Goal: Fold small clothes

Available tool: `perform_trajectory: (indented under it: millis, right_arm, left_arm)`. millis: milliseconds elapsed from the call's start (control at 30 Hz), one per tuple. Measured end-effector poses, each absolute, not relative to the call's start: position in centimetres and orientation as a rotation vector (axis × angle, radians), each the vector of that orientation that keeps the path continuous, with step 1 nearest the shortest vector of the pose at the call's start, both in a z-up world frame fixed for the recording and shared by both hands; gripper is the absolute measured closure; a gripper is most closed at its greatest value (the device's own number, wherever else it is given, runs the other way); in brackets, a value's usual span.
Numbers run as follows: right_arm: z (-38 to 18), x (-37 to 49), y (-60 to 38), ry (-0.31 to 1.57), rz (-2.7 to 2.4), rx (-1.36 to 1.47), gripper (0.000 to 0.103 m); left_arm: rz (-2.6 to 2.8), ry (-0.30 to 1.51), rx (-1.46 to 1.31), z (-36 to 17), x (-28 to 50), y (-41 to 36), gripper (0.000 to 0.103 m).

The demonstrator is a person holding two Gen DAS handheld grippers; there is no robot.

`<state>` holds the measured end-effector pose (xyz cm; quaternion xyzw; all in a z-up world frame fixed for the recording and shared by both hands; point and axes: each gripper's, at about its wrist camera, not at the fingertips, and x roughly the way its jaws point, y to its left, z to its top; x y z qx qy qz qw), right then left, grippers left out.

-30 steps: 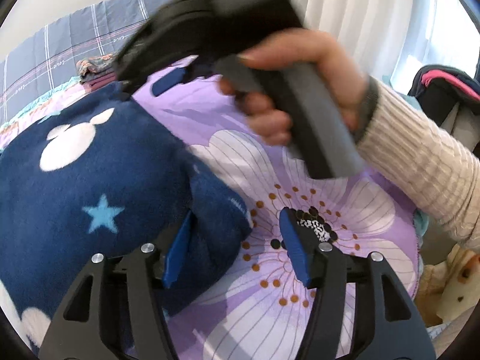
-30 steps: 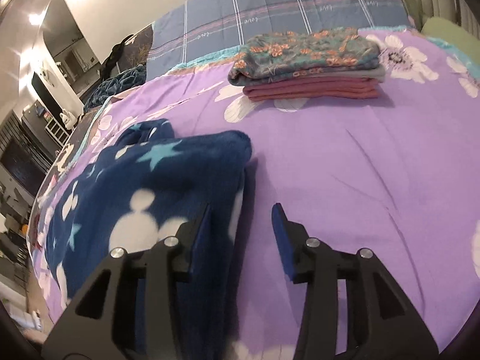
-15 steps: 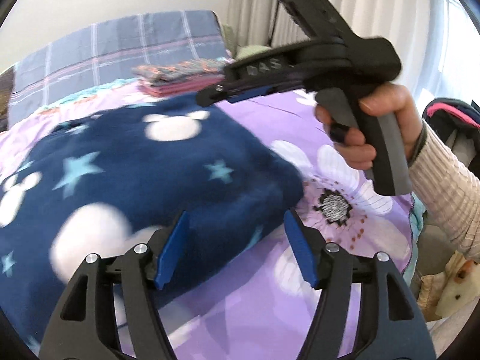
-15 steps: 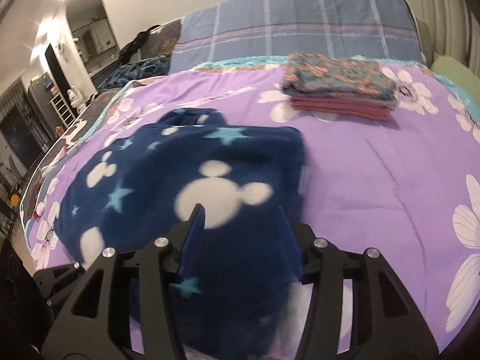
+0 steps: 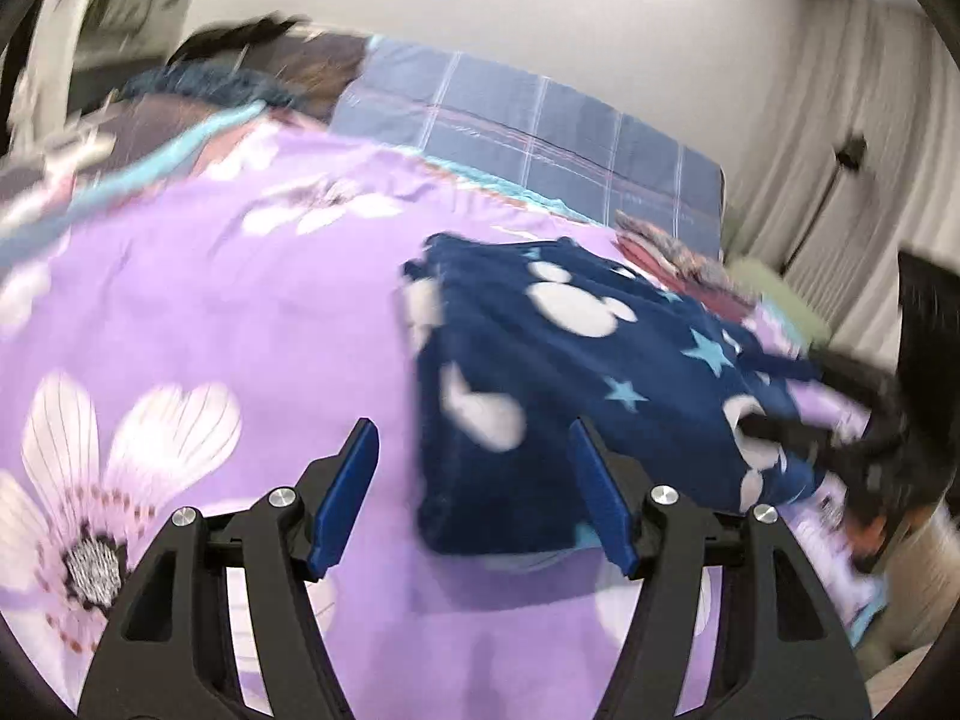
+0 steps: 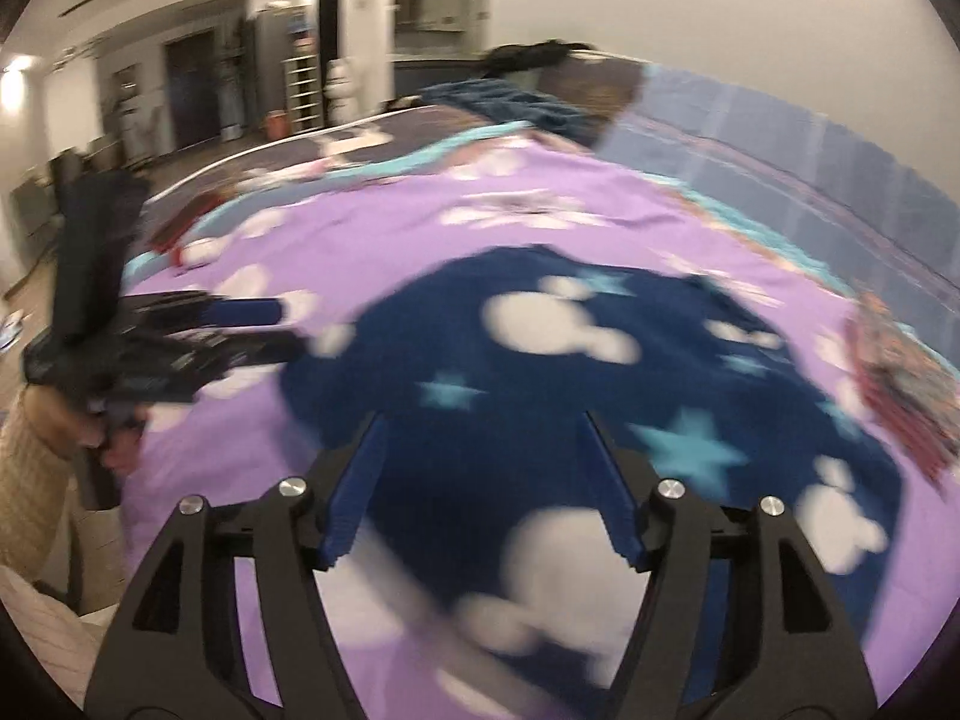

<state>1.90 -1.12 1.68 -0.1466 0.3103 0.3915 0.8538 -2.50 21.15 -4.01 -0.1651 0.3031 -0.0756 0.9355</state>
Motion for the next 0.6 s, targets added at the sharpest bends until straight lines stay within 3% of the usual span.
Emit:
perform_trajectory:
  millis: [267,400,600]
  right_arm:
    - [1.1,3.1,3.7,0.694,0.787,-0.331,0.037]
    - [3.4,8.8,4.3,0.745,0.693,-0.254,0.05]
    - [2.6,19.0,12.2,0.924,0.579,-0.283,0.053]
  left_arm:
    - [-0.327,0.639,-0.361,-6.2,0.2,20.4,0.038]
    - [-0.402,0.628,-0.418,-6.5,0.6,20.7,0.054]
    - [-0.421,0.644,-0.444,-7.1,0.6,20.9,0.056]
